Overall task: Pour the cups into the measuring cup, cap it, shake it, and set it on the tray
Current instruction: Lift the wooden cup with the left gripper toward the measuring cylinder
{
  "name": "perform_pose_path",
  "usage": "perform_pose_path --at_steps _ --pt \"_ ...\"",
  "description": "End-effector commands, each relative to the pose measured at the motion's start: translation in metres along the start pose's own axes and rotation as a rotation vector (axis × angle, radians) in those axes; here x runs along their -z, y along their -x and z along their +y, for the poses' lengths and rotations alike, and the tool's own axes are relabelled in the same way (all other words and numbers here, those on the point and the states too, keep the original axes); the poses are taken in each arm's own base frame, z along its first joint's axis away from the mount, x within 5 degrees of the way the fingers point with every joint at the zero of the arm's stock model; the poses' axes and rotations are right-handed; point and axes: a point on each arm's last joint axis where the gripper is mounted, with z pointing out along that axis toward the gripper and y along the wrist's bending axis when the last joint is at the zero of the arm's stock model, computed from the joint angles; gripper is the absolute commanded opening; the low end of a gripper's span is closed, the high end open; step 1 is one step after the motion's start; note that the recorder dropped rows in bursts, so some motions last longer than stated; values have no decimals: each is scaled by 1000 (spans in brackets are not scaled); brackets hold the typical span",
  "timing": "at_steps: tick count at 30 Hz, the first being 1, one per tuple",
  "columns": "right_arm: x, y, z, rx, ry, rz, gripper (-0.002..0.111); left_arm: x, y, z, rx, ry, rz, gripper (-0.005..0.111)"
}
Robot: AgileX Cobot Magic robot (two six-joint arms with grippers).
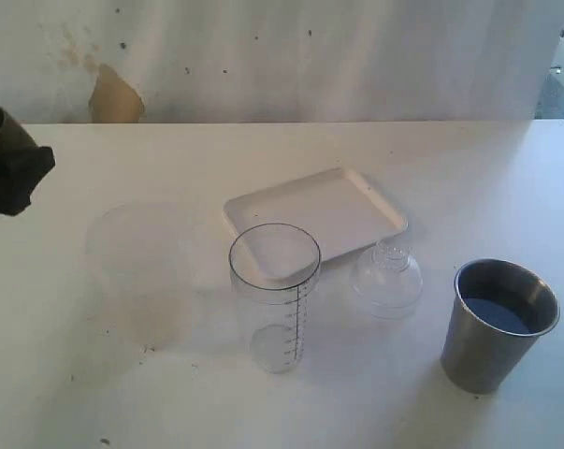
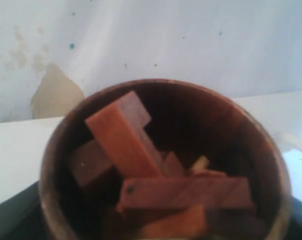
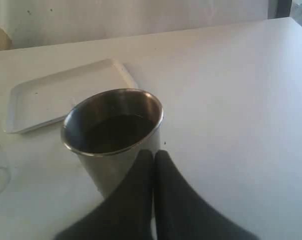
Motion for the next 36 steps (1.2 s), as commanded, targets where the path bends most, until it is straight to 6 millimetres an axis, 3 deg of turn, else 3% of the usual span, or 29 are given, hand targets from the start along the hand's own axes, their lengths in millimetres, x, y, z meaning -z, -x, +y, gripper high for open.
perform_pose_path --at_steps 1,8,13,19,26,36 --pt "0 -2 0 1 3 0 0 -12 39 -11 -11 -122 -32 0" --pt "0 -2 0 1 3 0 0 -54 77 -50 -166 -222 -21 0" --pt "0 -2 0 1 3 0 0 -86 84 -71 -195 -285 -24 0" --pt "0 -2 0 1 3 0 0 -115 77 -104 -313 -393 -16 0" --pt "0 -2 0 1 3 0 0 -113 70 -135 -523 -565 -20 0" --pt "0 -2 0 1 3 0 0 -107 65 -142 -670 -683 -32 0"
